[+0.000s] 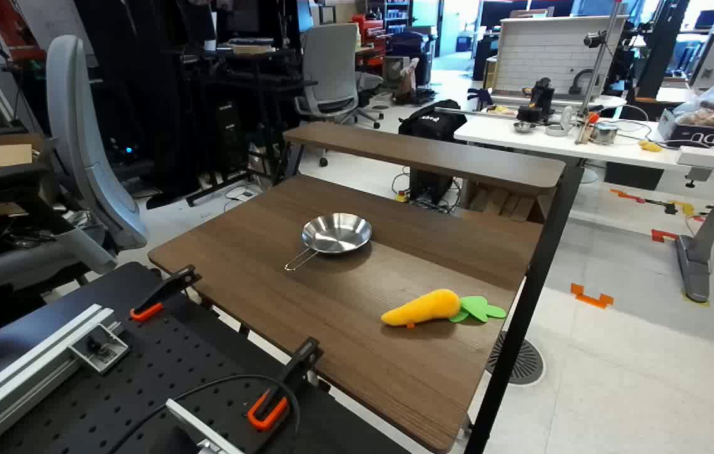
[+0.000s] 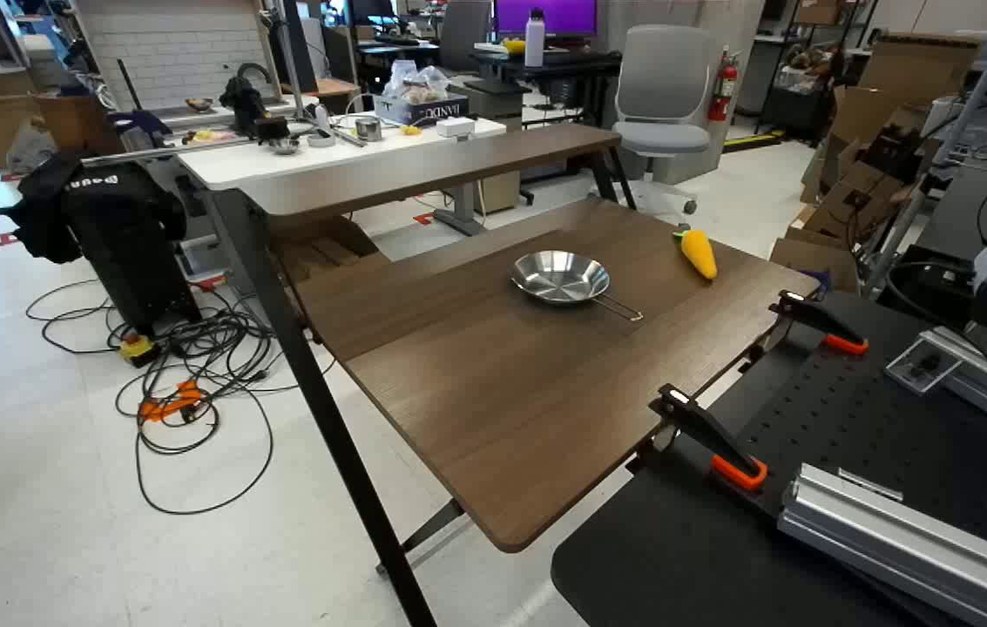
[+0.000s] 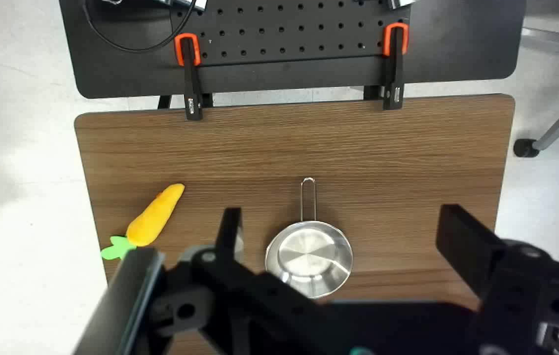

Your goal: Pick up the orange plush toy from the table and put it in the pan.

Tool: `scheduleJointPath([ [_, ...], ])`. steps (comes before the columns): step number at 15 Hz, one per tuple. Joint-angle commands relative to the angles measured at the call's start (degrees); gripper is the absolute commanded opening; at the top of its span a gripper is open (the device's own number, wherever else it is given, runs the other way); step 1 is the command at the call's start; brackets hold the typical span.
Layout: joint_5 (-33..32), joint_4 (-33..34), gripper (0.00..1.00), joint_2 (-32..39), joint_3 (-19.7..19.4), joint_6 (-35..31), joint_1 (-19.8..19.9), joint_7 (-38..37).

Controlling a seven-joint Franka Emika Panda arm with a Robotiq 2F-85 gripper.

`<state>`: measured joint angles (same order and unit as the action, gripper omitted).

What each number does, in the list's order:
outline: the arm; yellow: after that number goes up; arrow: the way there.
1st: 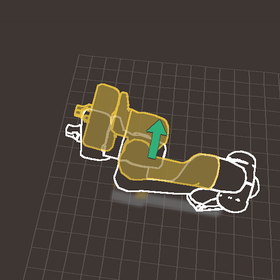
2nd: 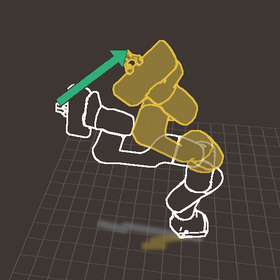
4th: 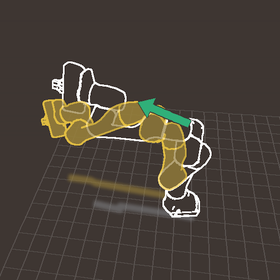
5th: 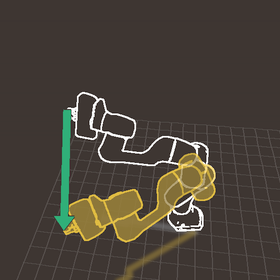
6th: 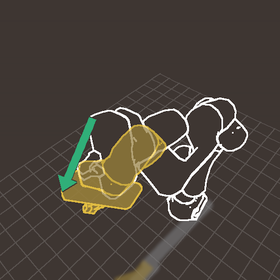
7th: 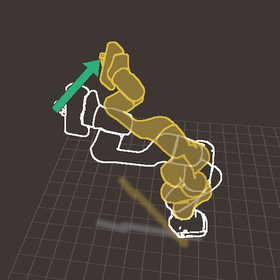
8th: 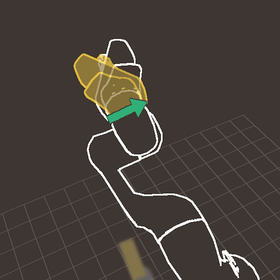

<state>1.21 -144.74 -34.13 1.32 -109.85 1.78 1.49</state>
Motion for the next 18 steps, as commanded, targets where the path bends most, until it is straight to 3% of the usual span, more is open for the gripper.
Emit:
scheduleJointPath([
  [1,-0.36,0.1,1.0,0.03,-0.62,0.12,-0.7,-0.32],
  [18,-0.3,-0.78,1.0,0.88,-0.97,-0.71,-0.55,-0.02],
])
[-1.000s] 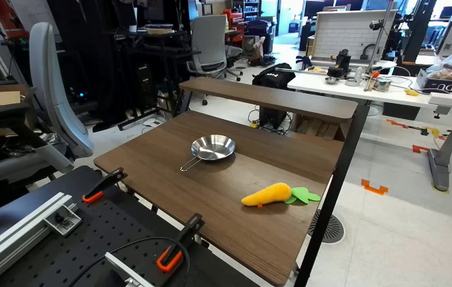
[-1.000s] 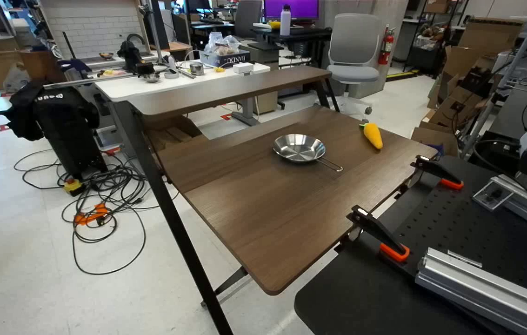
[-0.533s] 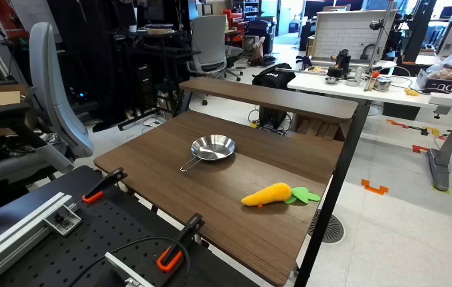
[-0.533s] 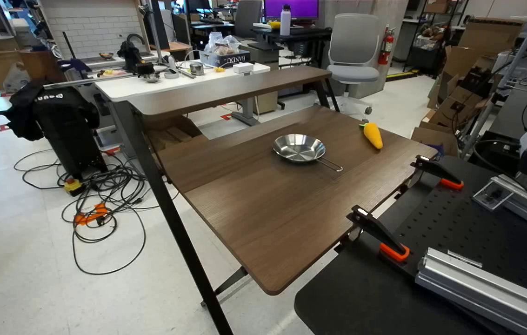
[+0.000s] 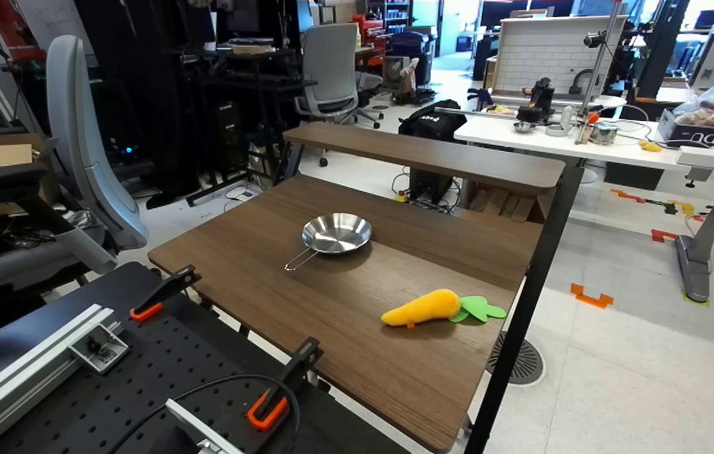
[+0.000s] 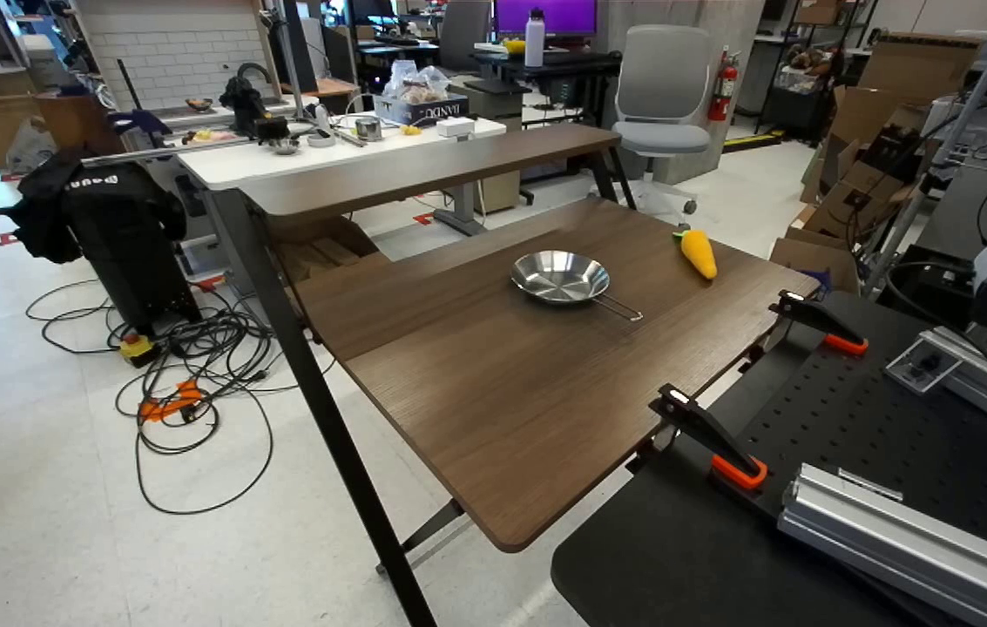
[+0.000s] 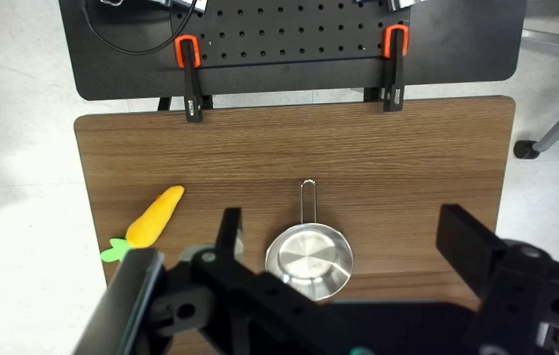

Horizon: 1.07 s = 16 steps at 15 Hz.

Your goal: Pick up the orange plush toy from the table and put it in the pan.

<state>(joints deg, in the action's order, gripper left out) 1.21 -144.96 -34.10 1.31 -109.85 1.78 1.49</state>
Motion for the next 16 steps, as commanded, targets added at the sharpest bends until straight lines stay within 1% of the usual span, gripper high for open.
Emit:
scheduleJointPath([
  [1,-0.4,-1.14,1.0,1.27,-1.02,-1.13,-0.49,0.07],
  [5,-0.67,-3.76,1.0,3.06,-1.41,-3.85,-0.31,0.52],
  [10,-2.92,-8.84,1.0,6.97,-1.67,-14.6,0.5,0.6],
  [13,-3.36,-11.18,1.0,11.11,-3.2,-20.94,1.16,1.09],
  [16,-3.04,-12.83,1.0,15.94,-5.5,-27.62,2.79,1.59],
])
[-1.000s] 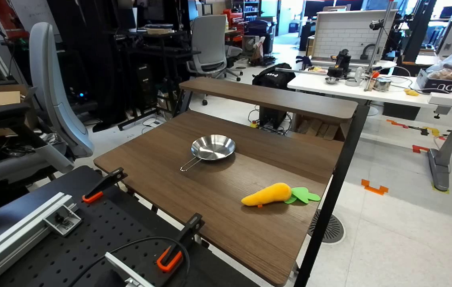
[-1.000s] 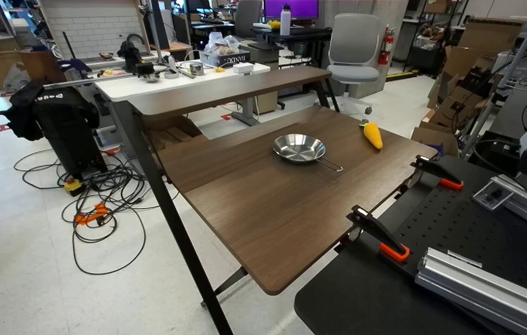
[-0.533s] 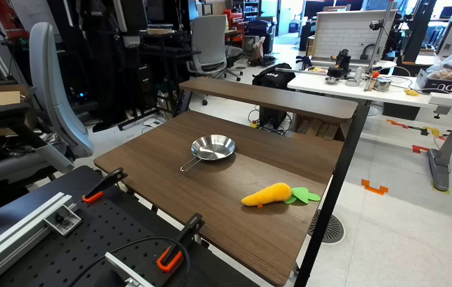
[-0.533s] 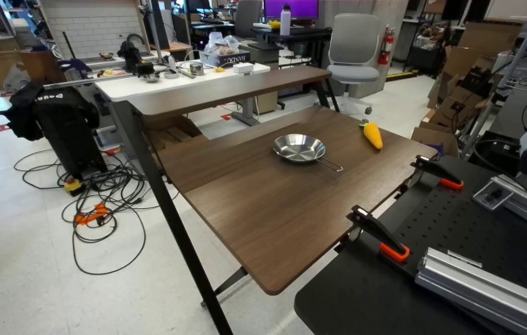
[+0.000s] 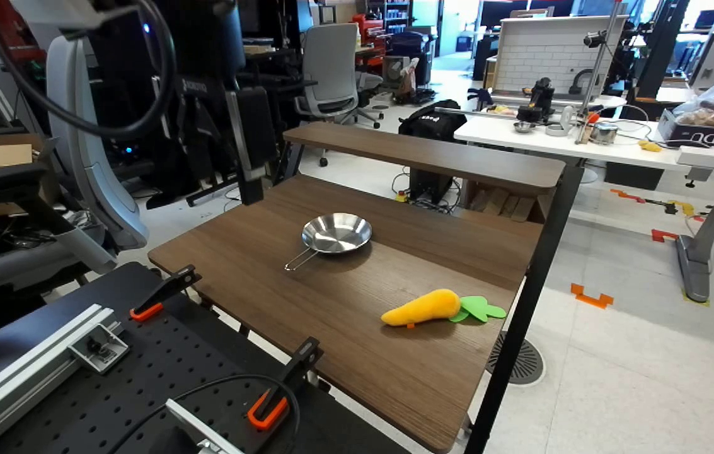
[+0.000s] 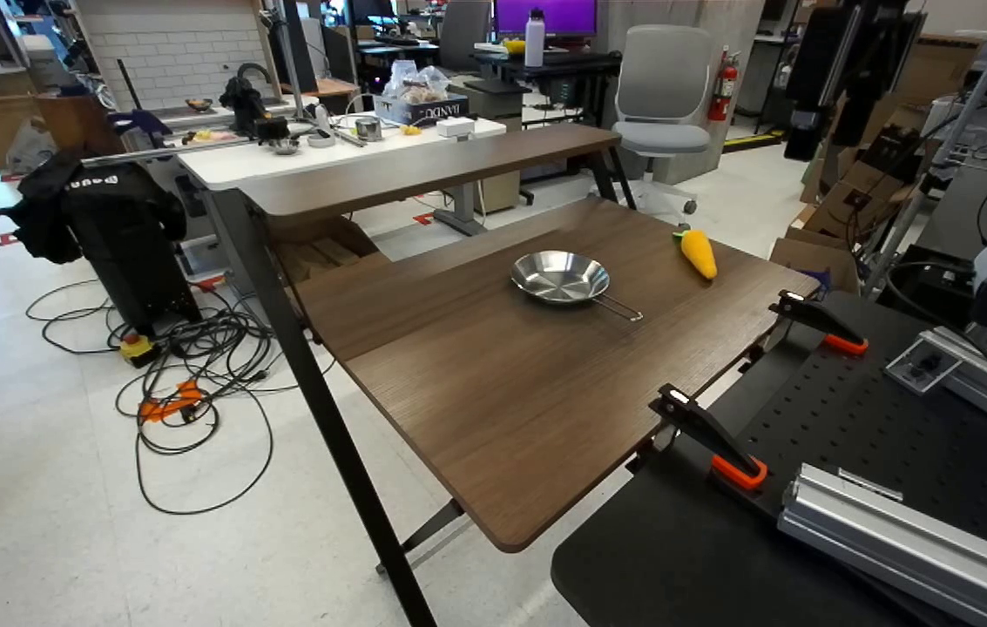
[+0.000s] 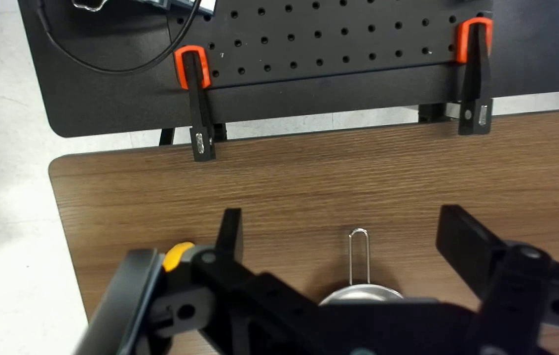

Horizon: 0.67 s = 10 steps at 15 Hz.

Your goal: Pick up the orange plush toy from the table and put it in the pan.

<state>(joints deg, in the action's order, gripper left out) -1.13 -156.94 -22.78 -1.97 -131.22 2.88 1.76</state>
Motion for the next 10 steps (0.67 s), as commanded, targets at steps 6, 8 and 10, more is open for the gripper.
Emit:
scheduleJointPath([
  [6,-2.38,-1.08,1.0,13.44,-5.79,-20.81,6.74,-0.45],
  [8,-1.71,-0.35,1.0,16.3,-7.07,-24.38,7.9,-0.39],
  [10,-0.07,0.59,1.0,19.15,-8.53,-27.06,8.49,0.41],
])
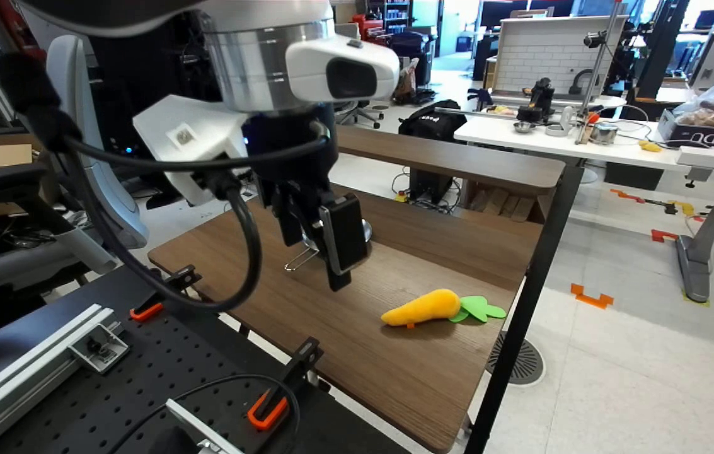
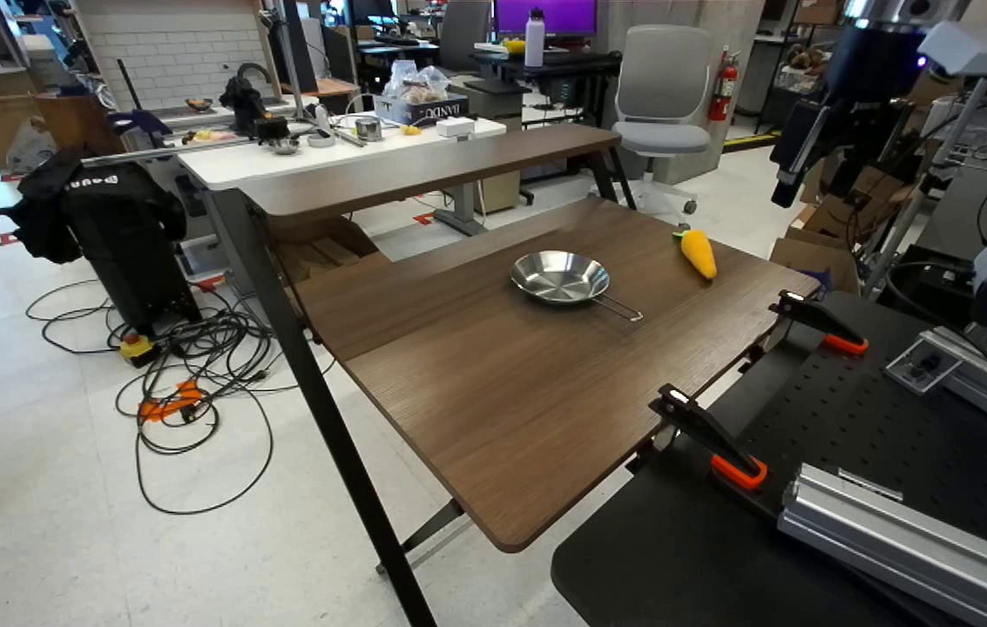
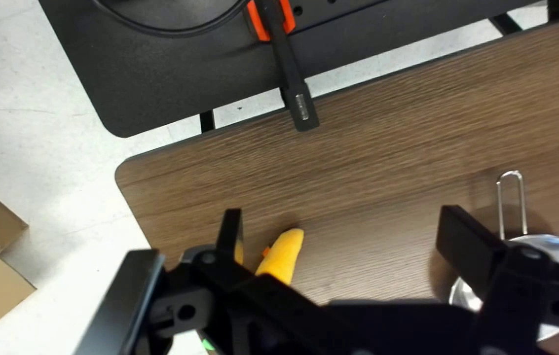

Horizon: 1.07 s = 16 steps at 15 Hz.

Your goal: Pick up the orange plush toy from the table and put it in the pan.

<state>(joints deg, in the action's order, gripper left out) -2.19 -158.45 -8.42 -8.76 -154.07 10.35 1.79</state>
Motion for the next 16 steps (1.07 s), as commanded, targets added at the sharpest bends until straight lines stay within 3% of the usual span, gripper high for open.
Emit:
scheduleJointPath([
  [1,2.2,2.69,1.0,6.26,-2.47,-5.32,1.08,1.03],
  [6,10.25,6.74,1.0,11.93,-3.97,-8.43,1.44,3.47],
  [16,25.04,18.01,1.0,23.89,-1.15,-11.23,2.78,8.4],
])
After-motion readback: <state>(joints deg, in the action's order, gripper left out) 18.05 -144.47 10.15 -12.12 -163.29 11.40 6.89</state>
